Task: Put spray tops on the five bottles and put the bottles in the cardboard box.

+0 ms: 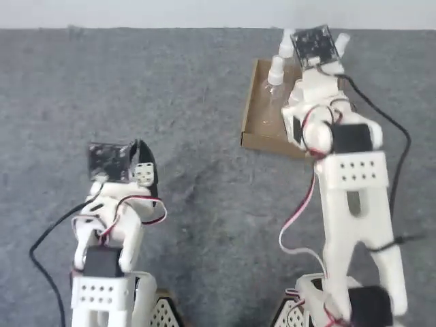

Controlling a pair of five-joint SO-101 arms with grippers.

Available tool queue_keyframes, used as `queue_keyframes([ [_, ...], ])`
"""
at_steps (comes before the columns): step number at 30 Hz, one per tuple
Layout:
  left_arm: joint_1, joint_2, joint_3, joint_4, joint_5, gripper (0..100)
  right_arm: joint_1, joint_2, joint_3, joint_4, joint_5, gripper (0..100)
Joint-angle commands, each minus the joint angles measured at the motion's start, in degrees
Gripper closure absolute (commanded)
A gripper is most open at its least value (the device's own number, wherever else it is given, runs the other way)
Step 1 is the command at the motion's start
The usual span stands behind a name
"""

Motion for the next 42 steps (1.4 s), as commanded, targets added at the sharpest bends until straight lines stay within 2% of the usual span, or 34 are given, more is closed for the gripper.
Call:
queue_keyframes([
  [1, 0.62, -11.43, 1.27, 2.29, 0.09, 99, -0.13, -7.87, 8.88, 0.13, 0.62, 96.1],
  [5, 0.53, -21.45, 3.3, 8.0, -0.35, 99, 0.04, -16.92, 20.31, -1.71, 0.7, 98.2],
  [12, 0.35, -21.36, 6.73, 13.54, -0.44, 99, 1.45, -36.18, 37.8, -1.27, 0.79, 98.3],
  [17, 0.35, -21.45, 14.9, 13.36, -0.44, 99, 7.34, -48.4, 52.84, -1.36, 1.14, 98.3],
  [21, 0.0, -21.45, 18.07, 13.1, -0.44, 99, 12.97, -58.77, 62.95, -1.63, 7.3, 98.3],
  [28, -3.16, -21.45, 18.07, 21.71, -0.44, 99, 17.63, -80.22, 77.54, 0.57, 10.73, 98.2],
  [31, -4.31, -21.45, 18.07, 26.37, -0.44, 99, 17.63, -78.81, 78.15, 0.57, 10.73, 98.2],
  [37, -8.18, -21.45, 18.07, 30.51, -0.35, 99, 17.89, -79.52, 80.79, 1.01, 10.73, 98.2],
  [42, -12.31, -21.45, 18.07, 32.35, -0.35, 99, 17.89, -79.69, 81.05, 6.46, 10.73, 98.2],
])
